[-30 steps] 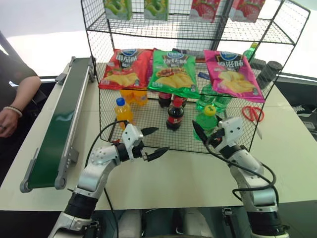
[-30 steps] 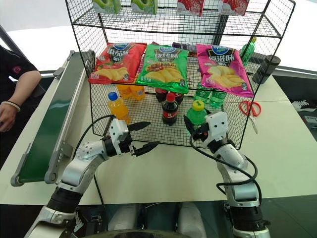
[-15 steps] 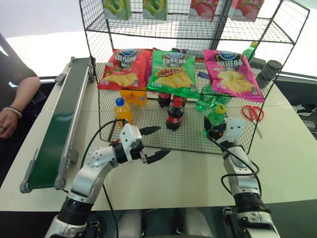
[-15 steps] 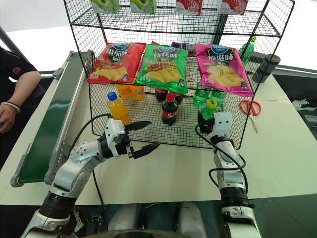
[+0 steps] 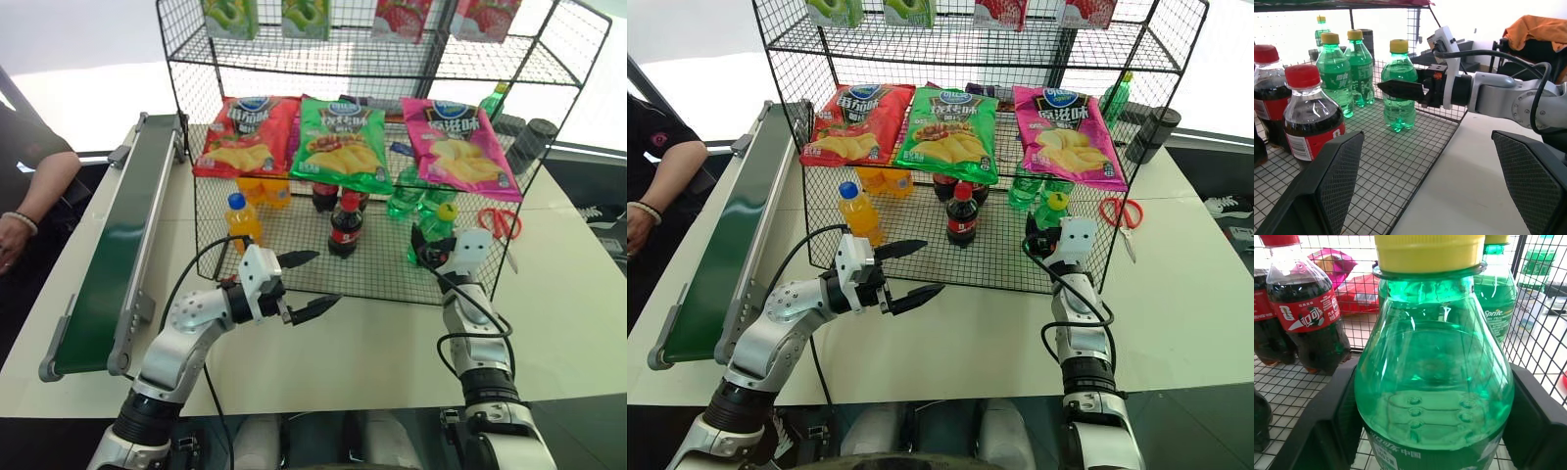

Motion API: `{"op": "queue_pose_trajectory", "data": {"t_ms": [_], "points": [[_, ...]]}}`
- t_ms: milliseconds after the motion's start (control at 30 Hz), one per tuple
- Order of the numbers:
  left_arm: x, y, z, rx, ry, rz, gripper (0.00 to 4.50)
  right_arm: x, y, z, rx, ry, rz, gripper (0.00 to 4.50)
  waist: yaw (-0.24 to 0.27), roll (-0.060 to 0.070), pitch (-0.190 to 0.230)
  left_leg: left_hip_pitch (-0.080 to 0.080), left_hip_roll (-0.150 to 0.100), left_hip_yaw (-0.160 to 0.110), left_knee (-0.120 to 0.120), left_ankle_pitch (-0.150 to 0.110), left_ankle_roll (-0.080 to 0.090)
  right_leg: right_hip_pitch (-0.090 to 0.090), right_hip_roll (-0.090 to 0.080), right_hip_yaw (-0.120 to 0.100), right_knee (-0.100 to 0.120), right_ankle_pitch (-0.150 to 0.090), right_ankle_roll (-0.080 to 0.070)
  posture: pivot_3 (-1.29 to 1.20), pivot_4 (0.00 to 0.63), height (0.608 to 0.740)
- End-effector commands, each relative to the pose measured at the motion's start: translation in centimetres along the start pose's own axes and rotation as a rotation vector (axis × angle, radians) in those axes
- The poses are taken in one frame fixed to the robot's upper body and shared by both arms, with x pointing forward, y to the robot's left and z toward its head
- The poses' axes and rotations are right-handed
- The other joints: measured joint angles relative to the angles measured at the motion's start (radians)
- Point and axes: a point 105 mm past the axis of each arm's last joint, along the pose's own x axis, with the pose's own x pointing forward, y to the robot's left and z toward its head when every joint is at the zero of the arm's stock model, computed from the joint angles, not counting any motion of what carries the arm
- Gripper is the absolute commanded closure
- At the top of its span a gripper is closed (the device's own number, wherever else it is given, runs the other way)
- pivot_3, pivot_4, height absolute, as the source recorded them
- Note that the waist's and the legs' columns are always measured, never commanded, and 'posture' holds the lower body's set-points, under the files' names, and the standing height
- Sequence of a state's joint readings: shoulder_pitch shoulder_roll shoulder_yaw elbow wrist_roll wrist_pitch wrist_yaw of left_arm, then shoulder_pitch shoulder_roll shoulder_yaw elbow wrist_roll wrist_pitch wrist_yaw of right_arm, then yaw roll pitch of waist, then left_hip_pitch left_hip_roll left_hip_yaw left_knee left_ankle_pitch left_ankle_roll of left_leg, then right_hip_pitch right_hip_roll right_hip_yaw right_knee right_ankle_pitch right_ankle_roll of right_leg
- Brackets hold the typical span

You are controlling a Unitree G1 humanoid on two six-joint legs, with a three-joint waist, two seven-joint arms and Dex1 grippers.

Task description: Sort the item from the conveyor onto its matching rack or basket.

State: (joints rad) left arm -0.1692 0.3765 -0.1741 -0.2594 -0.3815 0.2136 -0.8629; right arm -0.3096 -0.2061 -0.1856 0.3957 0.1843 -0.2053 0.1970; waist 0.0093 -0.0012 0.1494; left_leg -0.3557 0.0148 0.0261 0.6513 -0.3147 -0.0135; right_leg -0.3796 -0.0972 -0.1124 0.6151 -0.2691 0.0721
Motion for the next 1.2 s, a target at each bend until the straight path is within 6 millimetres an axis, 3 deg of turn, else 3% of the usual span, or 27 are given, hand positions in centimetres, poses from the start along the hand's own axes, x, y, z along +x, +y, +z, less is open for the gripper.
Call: {"op": "queue_pose_trajectory", "data": {"t_ms": [33,300,567,700,833,967,1200], "points": [[0.3,-0.2,1.1,0.036,-0.031,-0.011,0.00,0.1,0.0,1.8,0.017,-0.073,0.001,0.03,0.000,0.000,0.000,0.000,0.000,0.000,0.000,0.000,0.000,0.000,0.000,0.000,0.000,0.000,0.000,0.00,0.150,0.732],[0.3,0.3,1.1,0.018,-0.037,0.019,0.00,-1.4,-0.4,3.0,-0.018,-0.075,0.008,0.03,0.002,0.000,0.000,0.000,0.000,0.000,0.000,0.000,0.001,0.000,0.000,0.000,0.000,0.000,0.000,0.00,0.150,0.732],[-0.9,2.0,0.4,0.031,0.032,0.081,0.00,-5.6,1.7,4.2,-0.103,-0.010,0.168,0.03,0.003,0.001,-0.001,0.000,0.000,0.000,0.000,-0.002,0.004,0.000,-0.001,0.000,0.000,0.000,0.000,0.00,0.150,0.732],[-2.7,3.5,0.1,0.066,0.074,0.162,0.00,-8.0,2.6,4.8,-0.126,0.047,0.274,0.03,0.003,0.001,-0.001,0.000,0.000,0.000,0.000,-0.003,0.005,0.000,0.000,0.000,0.000,0.000,0.000,0.00,0.150,0.732],[-5.3,5.0,0.2,0.071,0.126,0.251,0.00,-9.8,3.1,5.5,-0.169,0.082,0.388,0.03,0.003,0.001,-0.001,0.000,0.000,0.000,0.000,-0.003,0.005,0.000,0.000,0.000,0.000,0.000,0.000,0.00,0.150,0.732],[-10.3,6.8,0.1,0.054,0.196,0.434,0.00,-11.9,3.4,6.5,-0.174,0.117,0.558,0.03,0.003,0.000,0.000,0.000,0.000,-0.001,-0.001,-0.003,0.006,0.000,0.000,0.000,-0.001,0.000,0.000,0.00,0.150,0.732],[-15.8,7.7,-1.3,0.007,0.271,0.633,0.00,-12.2,1.3,6.7,-0.160,0.162,0.600,0.03,0.008,-0.003,-0.002,0.001,0.000,-0.001,0.000,-0.003,0.006,0.001,-0.001,0.000,-0.001,0.000,0.000,0.00,0.150,0.732]]}}
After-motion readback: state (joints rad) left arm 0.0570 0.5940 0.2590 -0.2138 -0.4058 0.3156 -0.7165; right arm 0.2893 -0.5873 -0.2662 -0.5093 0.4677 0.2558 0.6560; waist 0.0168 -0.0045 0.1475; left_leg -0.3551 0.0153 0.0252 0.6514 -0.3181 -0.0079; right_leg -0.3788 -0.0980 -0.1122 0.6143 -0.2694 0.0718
